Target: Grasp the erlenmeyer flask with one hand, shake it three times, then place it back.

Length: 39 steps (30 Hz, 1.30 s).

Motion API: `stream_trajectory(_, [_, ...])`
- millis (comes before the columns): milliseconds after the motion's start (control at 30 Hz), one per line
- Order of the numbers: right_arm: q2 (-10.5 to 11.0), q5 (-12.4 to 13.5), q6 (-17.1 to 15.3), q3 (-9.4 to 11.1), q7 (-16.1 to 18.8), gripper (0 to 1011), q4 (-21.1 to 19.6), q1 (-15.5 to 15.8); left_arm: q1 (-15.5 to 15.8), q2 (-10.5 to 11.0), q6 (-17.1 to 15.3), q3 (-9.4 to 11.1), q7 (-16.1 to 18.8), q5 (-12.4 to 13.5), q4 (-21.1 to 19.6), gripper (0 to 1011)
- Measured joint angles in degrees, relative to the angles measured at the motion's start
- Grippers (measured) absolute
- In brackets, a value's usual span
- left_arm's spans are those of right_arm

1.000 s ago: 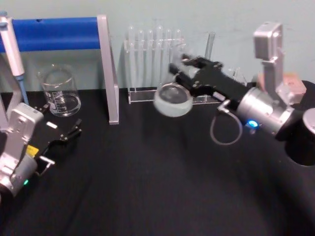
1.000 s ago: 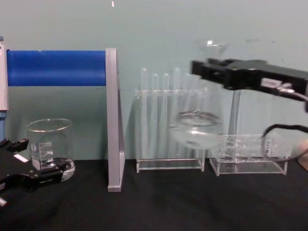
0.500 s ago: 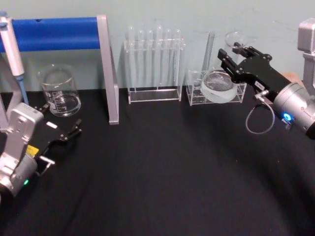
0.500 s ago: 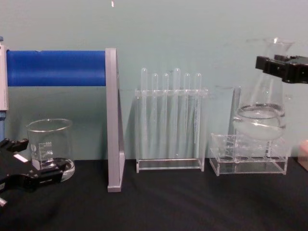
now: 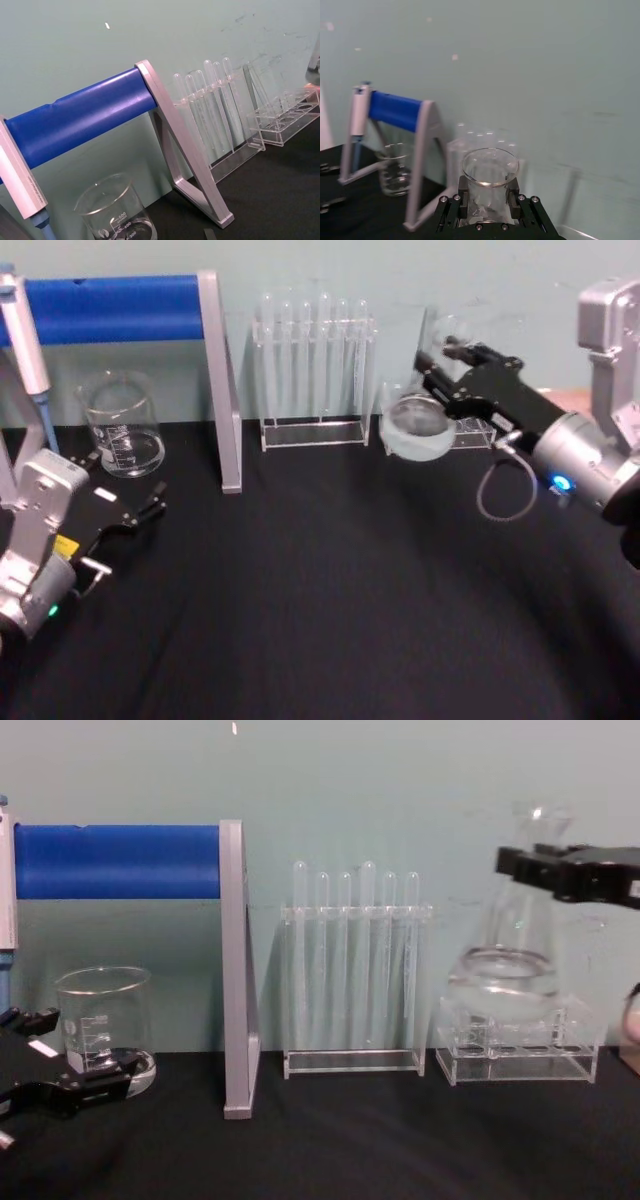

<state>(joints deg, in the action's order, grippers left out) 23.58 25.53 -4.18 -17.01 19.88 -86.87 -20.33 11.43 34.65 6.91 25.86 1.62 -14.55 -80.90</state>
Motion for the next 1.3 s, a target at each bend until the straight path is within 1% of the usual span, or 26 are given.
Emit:
stream_trajectory(67, [-0.5,0.0,-0.2,-1.1,1.7,449,0.3,-0.5,0.0,0.0,0.0,0.0,0.0,0.0,0.0,1001])
stream_trajectory(100, [-0.8,0.2,-0.3,-2.1,2.9,449,0.5,-0.9,0.0,0.0,0.0,0.0,0.0,0.0,0.0,1001])
stream_trajectory(200, [-1.2,0.5,-0.5,-3.7,5.0,449,0.8,-1.6,0.0,0.0,0.0,0.0,0.0,0.0,0.0,1001])
stream_trajectory(233, [-1.5,0.8,-0.5,-4.9,6.5,449,1.0,-2.0,0.0,0.0,0.0,0.0,0.0,0.0,0.0,1001])
stream_trajectory(267, [-1.6,0.9,-0.5,-5.5,7.2,449,1.1,-2.3,0.0,0.0,0.0,0.0,0.0,0.0,0.0,1001])
stream_trajectory(300, [-1.8,1.2,-0.5,-6.6,8.5,449,1.3,-2.7,0.0,0.0,0.0,0.0,0.0,0.0,0.0,1001])
stream_trajectory(400, [-2.1,1.6,-0.5,-8.4,10.6,449,1.6,-3.5,0.0,0.0,0.0,0.0,0.0,0.0,0.0,1001])
stream_trajectory(433, [-2.3,1.9,-0.5,-9.5,12.0,449,1.7,-4.0,0.0,0.0,0.0,0.0,0.0,0.0,0.0,1001])
stream_trajectory(500, [-2.4,2.2,-0.5,-10.4,13.1,449,1.8,-4.4,0.0,0.0,0.0,0.0,0.0,0.0,0.0,1001])
stream_trajectory(533, [-2.5,2.5,-0.4,-11.3,14.1,449,1.9,-4.7,0.0,0.0,0.0,0.0,0.0,0.0,0.0,1001])
stream_trajectory(667, [-2.6,3.1,-0.2,-13.1,16.0,449,2.0,-5.4,0.0,0.0,0.0,0.0,0.0,0.0,0.0,1001])
stream_trajectory(767, [-2.6,3.6,0.0,-14.1,16.8,449,2.0,-5.8,0.0,0.0,0.0,0.0,0.0,0.0,0.0,1001])
stream_trajectory(800, [-2.6,3.6,0.0,-14.1,16.8,449,2.0,-5.8,0.0,0.0,0.0,0.0,0.0,0.0,0.0,1001])
stream_trajectory(833, [-2.6,3.8,0.1,-14.6,17.1,449,2.0,-6.1,0.0,0.0,0.0,0.0,0.0,0.0,0.0,1001])
stream_trajectory(967, [-2.4,4.2,0.5,-15.2,17.2,449,2.1,-6.5,0.0,0.0,0.0,0.0,0.0,0.0,0.0,1001])
stream_trajectory(1133, [-2.0,4.7,0.8,-15.6,17.0,449,2.2,-6.7,0.0,0.0,0.0,0.0,0.0,0.0,0.0,1001])
stream_trajectory(1300, [-1.3,5.1,1.1,-15.6,15.8,449,2.1,-6.7,0.0,0.0,0.0,0.0,0.0,0.0,0.0,1001])
